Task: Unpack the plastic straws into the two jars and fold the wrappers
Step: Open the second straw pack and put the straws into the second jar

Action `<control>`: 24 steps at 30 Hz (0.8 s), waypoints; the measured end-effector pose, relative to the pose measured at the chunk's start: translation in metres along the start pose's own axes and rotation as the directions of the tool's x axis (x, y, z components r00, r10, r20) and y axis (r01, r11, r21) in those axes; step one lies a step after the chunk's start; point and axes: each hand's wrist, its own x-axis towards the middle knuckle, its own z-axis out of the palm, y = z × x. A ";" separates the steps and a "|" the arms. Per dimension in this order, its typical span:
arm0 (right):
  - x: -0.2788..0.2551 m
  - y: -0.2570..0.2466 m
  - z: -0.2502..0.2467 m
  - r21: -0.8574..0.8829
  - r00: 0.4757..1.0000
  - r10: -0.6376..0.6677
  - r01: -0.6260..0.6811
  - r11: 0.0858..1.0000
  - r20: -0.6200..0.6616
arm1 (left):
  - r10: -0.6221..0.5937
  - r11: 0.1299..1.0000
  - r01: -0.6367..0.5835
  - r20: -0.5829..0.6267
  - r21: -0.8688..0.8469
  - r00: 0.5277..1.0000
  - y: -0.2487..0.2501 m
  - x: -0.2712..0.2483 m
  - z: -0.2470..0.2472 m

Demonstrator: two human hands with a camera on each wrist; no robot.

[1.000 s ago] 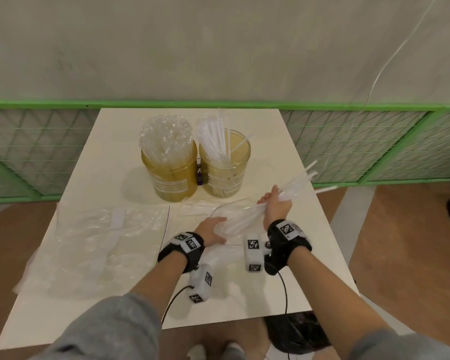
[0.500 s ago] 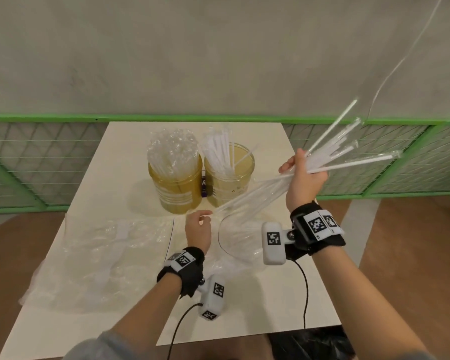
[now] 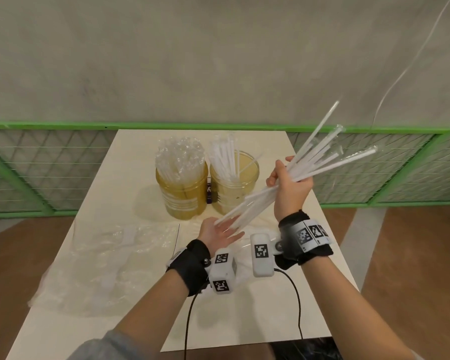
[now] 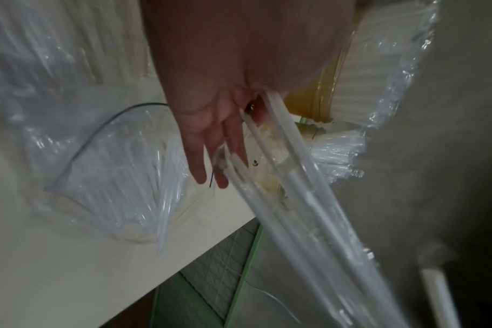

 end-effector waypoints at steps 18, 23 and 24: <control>-0.028 0.020 -0.006 -0.264 0.923 0.080 0.024 0.964 0.377 | -0.243 0.942 0.197 0.146 0.271 0.959 0.018 -0.019 0.007; -0.024 0.019 -0.006 -0.364 0.881 0.130 0.051 0.930 0.456 | -0.201 0.882 0.121 0.131 0.456 0.971 0.024 -0.019 0.006; -0.022 0.019 -0.007 -0.373 0.880 0.135 0.051 0.927 0.455 | -0.197 0.875 0.113 0.133 0.471 0.971 0.024 -0.019 0.006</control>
